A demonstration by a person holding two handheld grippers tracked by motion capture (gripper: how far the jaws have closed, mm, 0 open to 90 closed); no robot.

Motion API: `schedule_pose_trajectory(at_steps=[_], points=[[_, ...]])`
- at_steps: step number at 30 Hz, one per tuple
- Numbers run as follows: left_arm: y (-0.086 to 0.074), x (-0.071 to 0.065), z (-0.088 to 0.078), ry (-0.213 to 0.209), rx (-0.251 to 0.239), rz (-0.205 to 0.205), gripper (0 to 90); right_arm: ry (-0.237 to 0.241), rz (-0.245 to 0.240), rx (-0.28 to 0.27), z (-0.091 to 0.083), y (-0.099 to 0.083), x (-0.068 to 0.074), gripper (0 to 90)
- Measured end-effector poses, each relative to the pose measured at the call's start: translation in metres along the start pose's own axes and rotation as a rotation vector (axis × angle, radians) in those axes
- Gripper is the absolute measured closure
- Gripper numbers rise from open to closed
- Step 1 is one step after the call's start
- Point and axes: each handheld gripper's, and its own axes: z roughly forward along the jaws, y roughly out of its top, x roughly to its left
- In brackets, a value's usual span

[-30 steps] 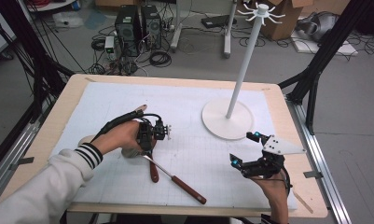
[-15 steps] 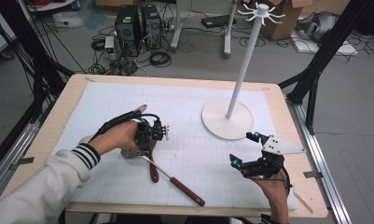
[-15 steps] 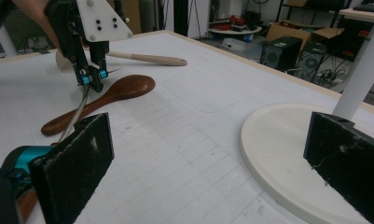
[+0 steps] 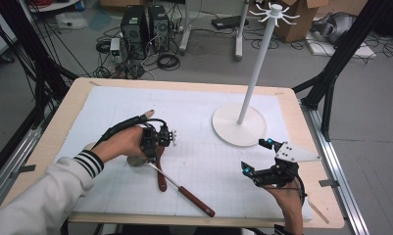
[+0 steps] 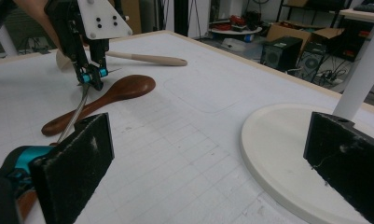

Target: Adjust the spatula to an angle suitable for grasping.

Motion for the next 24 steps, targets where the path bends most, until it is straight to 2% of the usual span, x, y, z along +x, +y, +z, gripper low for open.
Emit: schedule_pose_trajectory(at_steps=[9,19,24], points=[[-0.0005,-0.0026,0.0,0.014,-0.001,0.009,89.3,0.003,0.002,-0.001,-0.0004,0.0001,0.0,0.5],[-0.0025,-0.001,-0.0002,0.006,-0.004,0.002,89.4,0.002,-0.003,-0.001,-0.0001,0.0001,0.0,0.5],[-0.0035,-0.0017,0.0039,-0.004,0.014,0.006,89.3,0.001,-0.003,-0.002,-0.0004,0.0001,-0.0001,0.5]])
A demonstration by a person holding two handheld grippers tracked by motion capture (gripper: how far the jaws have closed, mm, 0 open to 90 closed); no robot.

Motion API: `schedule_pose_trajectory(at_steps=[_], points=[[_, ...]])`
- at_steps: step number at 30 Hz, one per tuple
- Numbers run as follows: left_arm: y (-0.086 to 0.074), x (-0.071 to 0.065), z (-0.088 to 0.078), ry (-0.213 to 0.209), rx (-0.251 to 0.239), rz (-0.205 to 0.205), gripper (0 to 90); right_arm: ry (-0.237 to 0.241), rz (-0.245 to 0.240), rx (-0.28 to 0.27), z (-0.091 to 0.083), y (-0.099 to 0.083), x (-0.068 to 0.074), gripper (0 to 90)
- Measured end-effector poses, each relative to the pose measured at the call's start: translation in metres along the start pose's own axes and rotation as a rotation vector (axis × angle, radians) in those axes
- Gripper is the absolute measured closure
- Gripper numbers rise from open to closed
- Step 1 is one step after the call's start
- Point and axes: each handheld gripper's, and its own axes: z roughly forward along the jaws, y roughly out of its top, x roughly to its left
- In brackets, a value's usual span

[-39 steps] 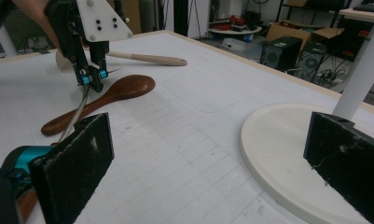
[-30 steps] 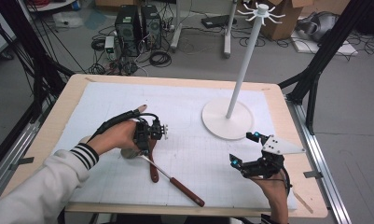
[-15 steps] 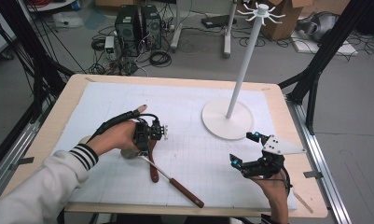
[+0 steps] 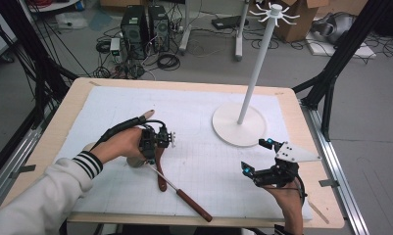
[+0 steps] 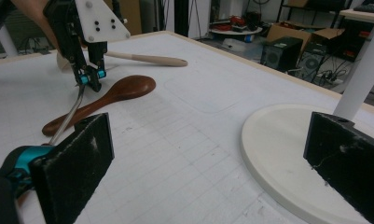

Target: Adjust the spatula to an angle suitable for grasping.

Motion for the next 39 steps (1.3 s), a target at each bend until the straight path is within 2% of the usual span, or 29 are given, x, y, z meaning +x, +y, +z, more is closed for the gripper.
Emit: schedule_pose_trajectory(at_steps=[13,24,33,39], points=[[-0.001,-0.002,-0.001,0.007,-0.016,0.006,88.5,0.002,-0.002,0.009,0.002,0.0,0.001,0.5],[0.001,-0.005,-0.004,0.025,-0.036,0.028,89.6,0.002,-0.002,0.011,0.003,0.0,0.001,0.5],[-0.003,-0.006,-0.016,0.03,-0.069,0.027,89.6,0.001,0.0,0.01,0.002,0.0,0.0,0.5],[-0.005,-0.007,-0.027,0.049,-0.085,0.034,89.6,0.003,-0.002,0.011,0.002,0.0,0.0,0.5]])
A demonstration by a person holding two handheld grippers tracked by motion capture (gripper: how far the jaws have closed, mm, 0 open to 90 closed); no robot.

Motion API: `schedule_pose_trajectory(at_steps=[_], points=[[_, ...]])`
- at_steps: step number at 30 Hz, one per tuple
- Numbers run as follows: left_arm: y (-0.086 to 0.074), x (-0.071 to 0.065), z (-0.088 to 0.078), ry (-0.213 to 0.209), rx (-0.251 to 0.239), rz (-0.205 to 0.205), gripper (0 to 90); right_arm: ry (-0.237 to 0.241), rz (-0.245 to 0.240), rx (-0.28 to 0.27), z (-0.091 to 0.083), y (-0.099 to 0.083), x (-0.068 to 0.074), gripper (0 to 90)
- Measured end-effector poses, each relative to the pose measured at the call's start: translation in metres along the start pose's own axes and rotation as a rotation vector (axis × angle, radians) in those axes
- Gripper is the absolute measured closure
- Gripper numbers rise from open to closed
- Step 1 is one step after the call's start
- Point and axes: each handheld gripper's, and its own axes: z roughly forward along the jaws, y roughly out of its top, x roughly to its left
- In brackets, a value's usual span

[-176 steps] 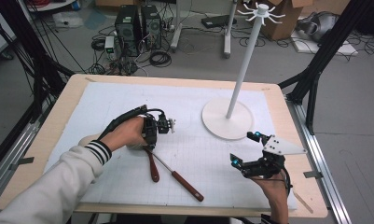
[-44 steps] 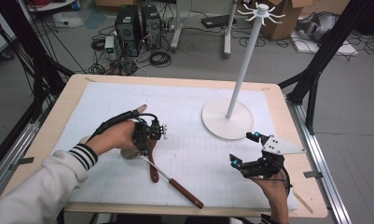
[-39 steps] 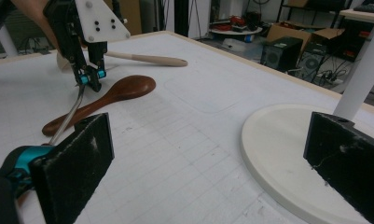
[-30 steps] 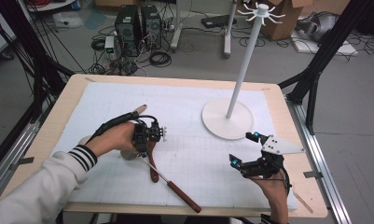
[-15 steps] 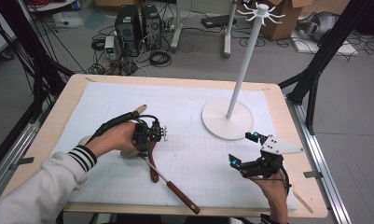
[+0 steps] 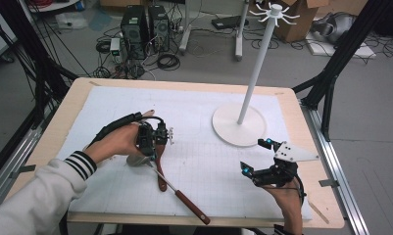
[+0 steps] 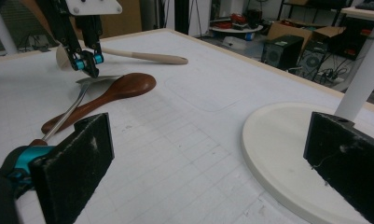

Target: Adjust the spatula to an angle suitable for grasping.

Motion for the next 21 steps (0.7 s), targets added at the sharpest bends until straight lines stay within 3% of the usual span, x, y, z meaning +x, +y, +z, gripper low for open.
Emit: schedule_pose_trajectory(at_steps=[6,21], points=[[0.0,0.0,-0.008,0.01,-0.019,0.003,89.6,-0.001,0.0,-0.001,0.0,0.0,0.0,0.5],[-0.003,-0.006,-0.028,0.052,-0.119,0.079,89.6,-0.005,0.001,-0.005,-0.001,0.0,0.0,0.5]])
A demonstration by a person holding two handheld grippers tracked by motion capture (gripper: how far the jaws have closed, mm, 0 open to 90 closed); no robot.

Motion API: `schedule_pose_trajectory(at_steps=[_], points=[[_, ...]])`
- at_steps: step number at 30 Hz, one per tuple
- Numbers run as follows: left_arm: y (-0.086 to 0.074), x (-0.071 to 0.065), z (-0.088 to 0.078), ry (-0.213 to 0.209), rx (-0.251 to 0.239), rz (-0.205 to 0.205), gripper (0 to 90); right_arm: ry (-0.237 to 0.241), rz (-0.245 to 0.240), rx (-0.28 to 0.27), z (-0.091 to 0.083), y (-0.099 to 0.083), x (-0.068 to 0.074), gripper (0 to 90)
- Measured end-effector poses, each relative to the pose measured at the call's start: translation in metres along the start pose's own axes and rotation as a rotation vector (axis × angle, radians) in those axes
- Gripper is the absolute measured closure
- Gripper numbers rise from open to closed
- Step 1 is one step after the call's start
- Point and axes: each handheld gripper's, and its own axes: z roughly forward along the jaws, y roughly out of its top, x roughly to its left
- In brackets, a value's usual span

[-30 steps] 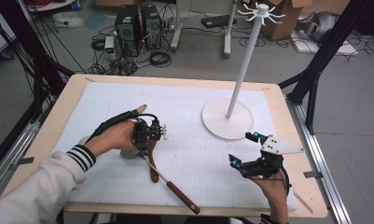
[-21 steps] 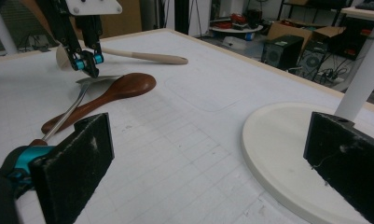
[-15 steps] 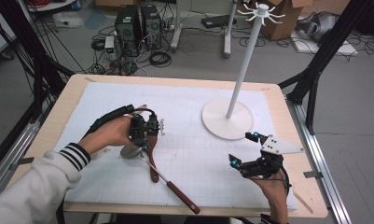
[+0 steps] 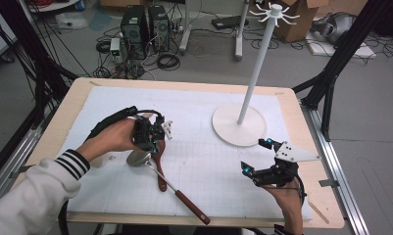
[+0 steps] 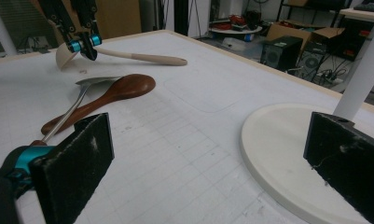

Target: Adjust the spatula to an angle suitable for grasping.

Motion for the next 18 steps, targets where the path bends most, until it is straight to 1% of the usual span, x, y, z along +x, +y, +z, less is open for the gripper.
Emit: schedule_pose_trajectory(at_steps=[2,3,4,6,12,13,15,16,18], points=[[0.0,-0.001,-0.001,-0.003,-0.014,0.018,89.6,0.002,0.003,0.003,0.0,0.0,0.0,0.5],[0.0,-0.001,-0.002,-0.011,-0.023,0.025,89.6,0.001,0.001,0.001,0.0,0.0,0.0,0.5],[0.001,-0.002,-0.003,-0.023,-0.029,0.042,89.6,0.002,0.004,0.003,0.0,0.0,0.0,0.5],[0.002,-0.005,-0.003,-0.03,-0.041,0.055,89.6,0.002,0.003,0.001,0.0,0.0,0.0,0.5],[0.004,-0.008,-0.002,-0.034,-0.041,0.093,89.6,0.002,-0.002,0.003,0.001,0.0,0.0,0.5],[0.005,-0.01,-0.002,-0.042,-0.048,0.108,89.6,0.003,0.0,0.005,0.001,0.0,0.0,0.4],[0.007,-0.012,-0.002,-0.049,-0.057,0.122,89.6,0.004,0.001,0.005,0.001,0.0,0.0,0.5],[0.007,-0.012,-0.002,-0.049,-0.057,0.122,89.6,0.002,0.0,0.005,0.001,0.0,0.0,0.5],[0.008,-0.015,-0.001,-0.059,-0.058,0.136,89.6,0.002,-0.002,0.002,0.001,0.0,0.0,0.5]])
